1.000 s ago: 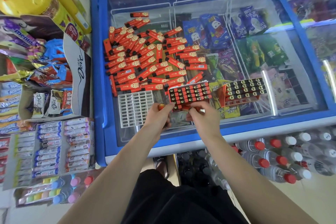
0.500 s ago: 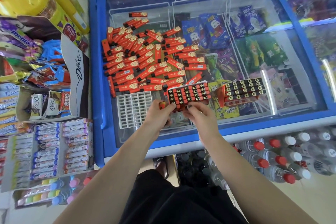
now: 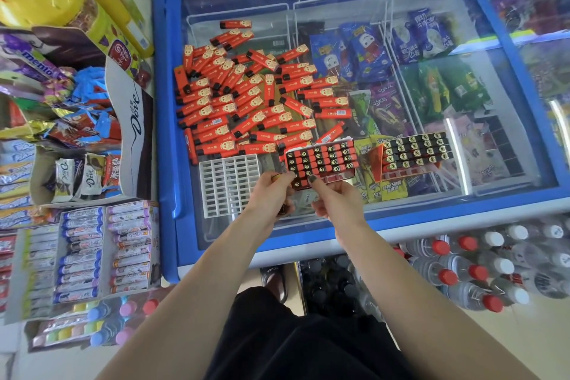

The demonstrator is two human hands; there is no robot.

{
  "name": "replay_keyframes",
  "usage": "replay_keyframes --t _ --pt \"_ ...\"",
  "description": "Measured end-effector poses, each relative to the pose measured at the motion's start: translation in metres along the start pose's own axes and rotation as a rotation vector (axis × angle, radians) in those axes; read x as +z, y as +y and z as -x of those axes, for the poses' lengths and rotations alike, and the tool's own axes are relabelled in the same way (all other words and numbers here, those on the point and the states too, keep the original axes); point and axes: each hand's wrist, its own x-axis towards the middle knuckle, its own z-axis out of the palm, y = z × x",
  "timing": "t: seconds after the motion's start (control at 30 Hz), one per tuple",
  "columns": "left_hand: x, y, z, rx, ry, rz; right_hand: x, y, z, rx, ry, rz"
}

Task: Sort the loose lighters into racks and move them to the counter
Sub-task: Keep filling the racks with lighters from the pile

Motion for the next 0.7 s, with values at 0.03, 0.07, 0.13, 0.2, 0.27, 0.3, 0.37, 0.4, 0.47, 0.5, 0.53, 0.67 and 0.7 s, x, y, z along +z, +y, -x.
replay_keyframes --t 0.03,0.07,0.13,0.2,0.27,0.3,0.37,0.4,0.47,0.5,0.53,0.67,0.7 --pt "0.000 0.001 0.001 -0.029 -0.012 0.065 0.000 -0.001 0.001 0.014 -0.018 0.001" --pt "0.001 0.003 0.003 -0.061 -0.025 0.136 0.000 -0.001 0.002 0.022 -0.040 0.010" --pt "0.001 0.007 0.005 -0.121 -0.049 0.258 0.000 0.000 0.007 0.023 -0.085 0.025" --pt "0.001 0.010 0.007 -0.158 -0.047 0.327 0.000 0.000 0.014 0.014 -0.133 0.009" --pt "0.002 0.011 0.008 -0.171 -0.038 0.353 0.002 0.001 0.023 -0.020 -0.183 0.056" --pt "0.002 0.010 0.009 -0.170 -0.031 0.355 0.004 0.002 0.026 -0.058 -0.202 0.087" --pt "0.002 0.011 0.011 -0.170 -0.032 0.353 0.006 0.007 0.030 -0.161 -0.191 0.154" --pt "0.002 0.011 0.012 -0.166 -0.032 0.350 0.006 0.008 0.032 -0.208 -0.173 0.199" --pt "0.001 0.010 0.013 -0.166 -0.025 0.349 0.006 0.011 0.033 -0.270 -0.157 0.255" --pt "0.001 0.010 0.013 -0.171 -0.029 0.350 0.006 0.011 0.034 -0.286 -0.156 0.256" --pt "0.001 0.009 0.012 -0.176 -0.036 0.358 0.006 0.012 0.035 -0.297 -0.156 0.255" --pt "0.002 0.008 0.014 -0.198 -0.089 0.393 0.007 0.011 0.041 -0.363 -0.190 0.291" --pt "0.002 0.009 0.015 -0.188 -0.098 0.378 0.007 0.010 0.042 -0.373 -0.192 0.306"
